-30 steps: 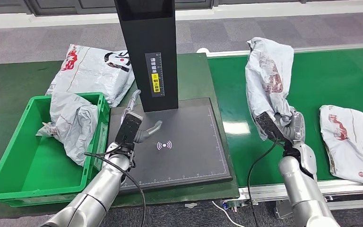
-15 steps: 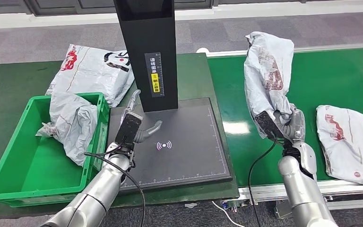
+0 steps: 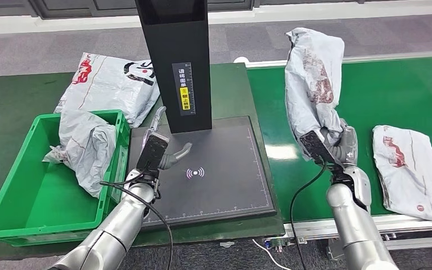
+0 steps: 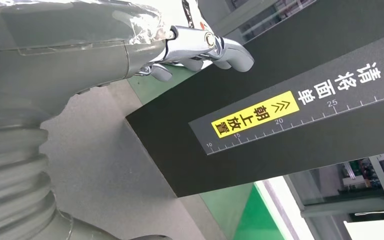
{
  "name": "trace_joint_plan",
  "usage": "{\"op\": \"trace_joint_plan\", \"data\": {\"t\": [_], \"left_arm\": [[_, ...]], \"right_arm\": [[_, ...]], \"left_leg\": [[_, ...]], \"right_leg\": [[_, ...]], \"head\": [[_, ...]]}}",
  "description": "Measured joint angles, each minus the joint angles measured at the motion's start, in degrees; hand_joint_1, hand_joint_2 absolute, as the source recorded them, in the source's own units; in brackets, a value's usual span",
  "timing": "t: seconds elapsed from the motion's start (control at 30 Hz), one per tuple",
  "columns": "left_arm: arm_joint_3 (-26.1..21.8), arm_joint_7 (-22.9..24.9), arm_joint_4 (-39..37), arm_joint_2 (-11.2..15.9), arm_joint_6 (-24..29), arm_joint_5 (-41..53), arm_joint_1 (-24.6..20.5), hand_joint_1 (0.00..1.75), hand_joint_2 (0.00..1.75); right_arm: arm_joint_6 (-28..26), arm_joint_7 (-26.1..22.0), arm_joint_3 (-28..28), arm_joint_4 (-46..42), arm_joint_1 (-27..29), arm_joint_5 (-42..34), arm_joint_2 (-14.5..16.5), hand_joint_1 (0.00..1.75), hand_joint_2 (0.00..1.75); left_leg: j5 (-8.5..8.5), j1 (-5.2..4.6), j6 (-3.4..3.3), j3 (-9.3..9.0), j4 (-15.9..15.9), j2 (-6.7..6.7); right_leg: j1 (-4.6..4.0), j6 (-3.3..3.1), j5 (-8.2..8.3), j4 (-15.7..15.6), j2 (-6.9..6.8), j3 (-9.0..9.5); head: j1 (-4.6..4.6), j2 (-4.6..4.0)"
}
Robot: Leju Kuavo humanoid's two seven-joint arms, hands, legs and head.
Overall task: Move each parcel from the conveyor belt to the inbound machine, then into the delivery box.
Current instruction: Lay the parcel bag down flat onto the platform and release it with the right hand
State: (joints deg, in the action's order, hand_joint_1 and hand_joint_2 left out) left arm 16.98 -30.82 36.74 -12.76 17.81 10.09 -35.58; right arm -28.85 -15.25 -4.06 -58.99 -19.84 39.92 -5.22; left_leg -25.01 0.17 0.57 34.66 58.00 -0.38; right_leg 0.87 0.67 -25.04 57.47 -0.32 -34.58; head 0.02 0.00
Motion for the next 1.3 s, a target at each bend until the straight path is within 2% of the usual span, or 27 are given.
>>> {"op": "trace_joint_plan", "data": {"t": [1.13, 1.23, 1.3], "left_arm": [[-0.5, -0.8, -0.2, 0.2, 0.2, 0.0, -0.5, 0.0, 1.75], [-0.5, -0.8, -0.2, 0.2, 0.2, 0.0, -0.6, 0.0, 1.75], [-0.5, -0.9, -0.2, 0.3, 0.1, 0.0, -0.6, 0.0, 1.75]], "right_arm": [[-1.9, -1.4, 2.2, -3.5, 0.2, -3.8, 0.5, 1.75, 1.75], [-0.1, -1.6, 2.8, -4.1, 0.2, -5.0, 0.5, 1.75, 1.75], [3.4, -1.2, 4.2, -4.6, 0.2, -5.8, 0.5, 1.75, 1.75]], "left_leg": [[0.0, 0.0, 0.0, 0.0, 0.0, 0.0], [0.0, 0.0, 0.0, 0.01, 0.0, 0.01], [0.0, 0.0, 0.0, 0.01, 0.0, 0.03]], "right_leg": [[0.0, 0.0, 0.0, 0.0, 0.0, -0.01], [0.0, 0.0, 0.0, 0.0, 0.01, -0.01], [0.0, 0.0, 0.0, 0.0, 0.02, -0.01]], "head": [[0.0, 0.0], [0.0, 0.0], [0.0, 0.0]]}}
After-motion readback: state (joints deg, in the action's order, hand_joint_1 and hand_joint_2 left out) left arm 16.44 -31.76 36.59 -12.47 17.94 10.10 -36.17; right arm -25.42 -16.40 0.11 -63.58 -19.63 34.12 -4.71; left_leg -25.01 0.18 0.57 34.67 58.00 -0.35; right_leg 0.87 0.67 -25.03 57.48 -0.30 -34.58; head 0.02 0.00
